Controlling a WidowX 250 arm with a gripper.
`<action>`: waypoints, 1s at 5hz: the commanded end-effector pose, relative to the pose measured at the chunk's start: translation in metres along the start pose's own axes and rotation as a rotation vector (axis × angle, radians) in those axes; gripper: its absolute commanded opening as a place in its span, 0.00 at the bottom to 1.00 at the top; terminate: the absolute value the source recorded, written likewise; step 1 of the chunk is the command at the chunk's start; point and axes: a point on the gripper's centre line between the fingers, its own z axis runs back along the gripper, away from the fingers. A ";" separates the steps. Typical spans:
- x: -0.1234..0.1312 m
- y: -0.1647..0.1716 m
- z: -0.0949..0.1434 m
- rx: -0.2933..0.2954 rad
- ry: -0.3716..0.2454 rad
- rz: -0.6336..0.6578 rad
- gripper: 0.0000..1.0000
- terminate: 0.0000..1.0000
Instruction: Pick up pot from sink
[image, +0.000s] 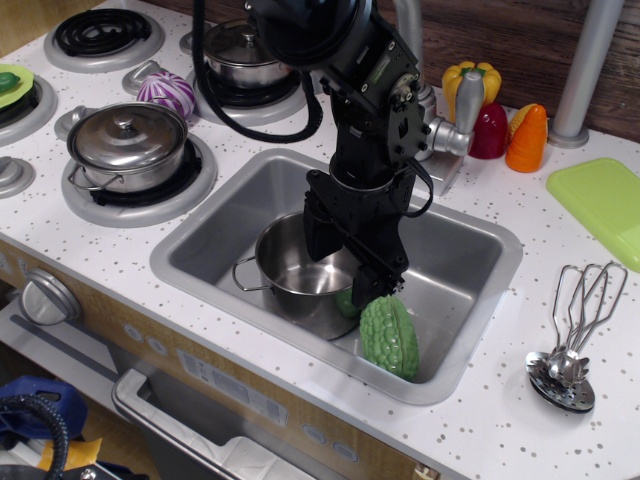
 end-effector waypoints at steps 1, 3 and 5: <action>0.000 0.000 0.000 0.000 0.000 0.000 1.00 0.00; 0.002 0.007 -0.037 -0.118 -0.060 -0.010 1.00 0.00; 0.005 0.012 -0.045 -0.099 -0.080 -0.010 0.00 0.00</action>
